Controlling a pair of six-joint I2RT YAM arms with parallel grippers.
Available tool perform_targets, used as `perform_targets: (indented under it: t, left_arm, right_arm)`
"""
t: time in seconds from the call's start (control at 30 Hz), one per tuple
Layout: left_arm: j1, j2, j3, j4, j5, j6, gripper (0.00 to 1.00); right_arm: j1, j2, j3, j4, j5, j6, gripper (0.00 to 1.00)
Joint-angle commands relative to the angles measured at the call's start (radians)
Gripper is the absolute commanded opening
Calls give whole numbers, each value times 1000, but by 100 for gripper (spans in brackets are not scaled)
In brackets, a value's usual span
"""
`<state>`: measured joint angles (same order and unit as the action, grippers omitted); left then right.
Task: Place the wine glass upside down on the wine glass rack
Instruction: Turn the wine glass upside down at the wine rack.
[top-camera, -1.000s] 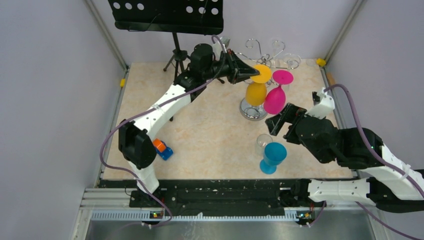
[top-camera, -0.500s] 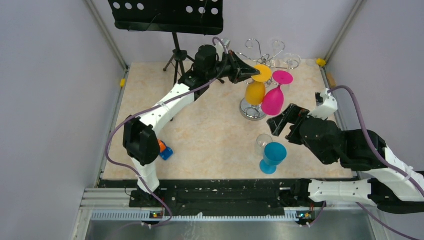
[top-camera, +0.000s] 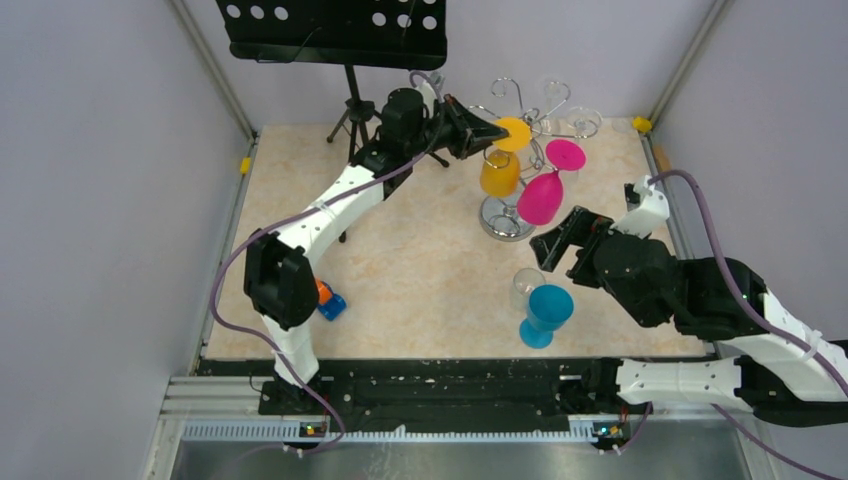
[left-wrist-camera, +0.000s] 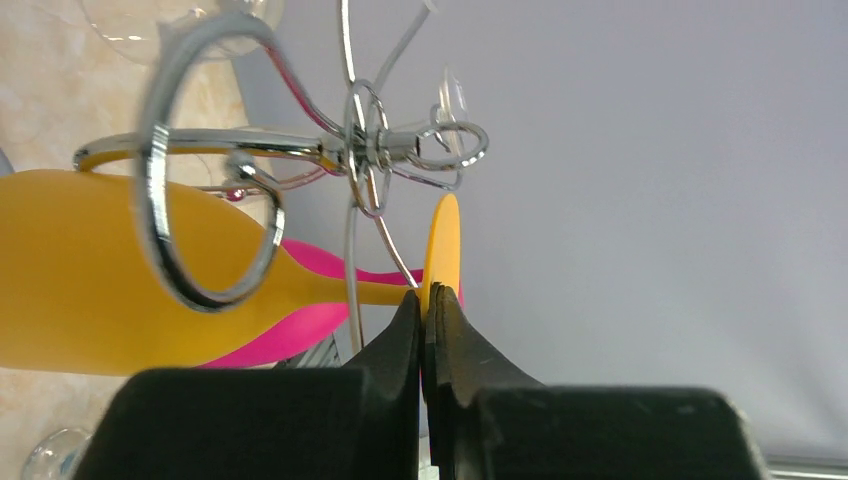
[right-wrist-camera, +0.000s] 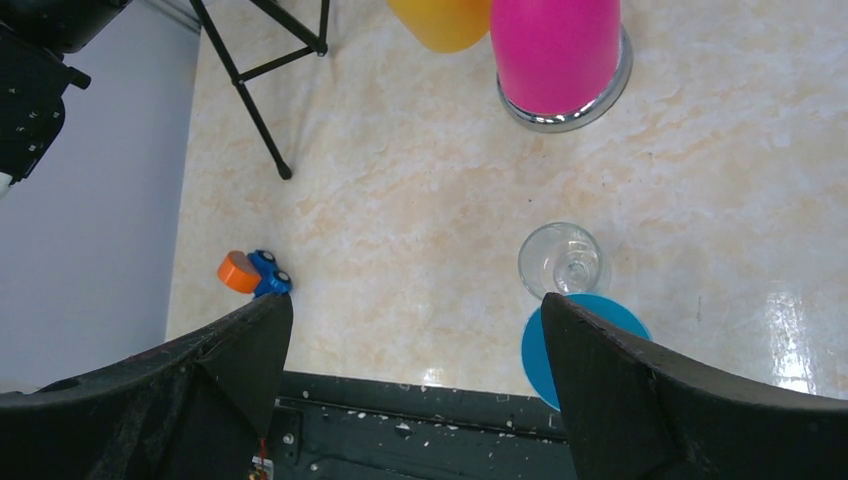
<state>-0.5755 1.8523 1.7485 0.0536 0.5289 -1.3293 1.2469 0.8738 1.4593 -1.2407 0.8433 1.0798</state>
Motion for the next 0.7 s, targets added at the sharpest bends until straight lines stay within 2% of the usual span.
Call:
perform_targets:
  t: [0.0,0.67]
  left_arm:
    - [24,-64,-30,60,-26,22,0]
    - [54,-204,-170,59,-20,45,0]
  right_arm:
    - [-4,4,-1,44,22,-23,97]
    - [-3,42,18,69,24,-53,97]
